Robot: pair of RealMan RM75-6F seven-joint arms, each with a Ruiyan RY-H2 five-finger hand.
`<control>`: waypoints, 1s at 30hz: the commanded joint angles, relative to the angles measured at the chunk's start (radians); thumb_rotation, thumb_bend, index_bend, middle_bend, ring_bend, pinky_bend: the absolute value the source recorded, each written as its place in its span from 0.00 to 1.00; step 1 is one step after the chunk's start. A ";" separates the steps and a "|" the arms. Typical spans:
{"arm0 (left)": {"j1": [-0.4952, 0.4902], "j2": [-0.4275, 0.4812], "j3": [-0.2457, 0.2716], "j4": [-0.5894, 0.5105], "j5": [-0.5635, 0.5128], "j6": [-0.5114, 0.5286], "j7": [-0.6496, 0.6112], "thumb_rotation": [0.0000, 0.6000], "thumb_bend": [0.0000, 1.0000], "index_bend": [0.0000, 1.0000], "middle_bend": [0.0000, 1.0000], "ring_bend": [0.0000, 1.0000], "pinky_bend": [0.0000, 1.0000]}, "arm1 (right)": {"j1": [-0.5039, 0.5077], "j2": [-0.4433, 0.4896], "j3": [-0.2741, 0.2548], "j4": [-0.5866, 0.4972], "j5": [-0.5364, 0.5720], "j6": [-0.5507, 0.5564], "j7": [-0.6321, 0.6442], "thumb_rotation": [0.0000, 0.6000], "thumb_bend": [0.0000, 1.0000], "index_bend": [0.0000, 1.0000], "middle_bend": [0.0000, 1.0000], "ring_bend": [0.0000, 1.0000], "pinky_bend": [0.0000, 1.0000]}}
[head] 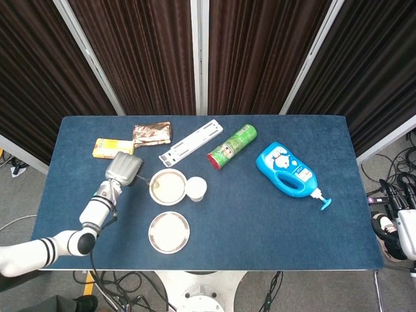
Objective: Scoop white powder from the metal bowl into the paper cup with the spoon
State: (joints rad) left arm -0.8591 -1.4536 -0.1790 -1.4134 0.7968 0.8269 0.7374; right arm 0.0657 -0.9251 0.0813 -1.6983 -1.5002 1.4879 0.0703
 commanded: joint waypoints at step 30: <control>-0.225 -0.255 0.111 0.012 -0.306 0.302 0.598 1.00 0.51 0.64 0.96 0.92 1.00 | -0.013 -0.027 -0.012 0.060 0.023 -0.016 0.067 1.00 0.24 0.04 0.17 0.00 0.00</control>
State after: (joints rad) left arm -1.0830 -1.7075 -0.0658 -1.3997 0.4924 1.1308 1.3360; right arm 0.0533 -0.9523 0.0696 -1.6385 -1.4776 1.4718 0.1378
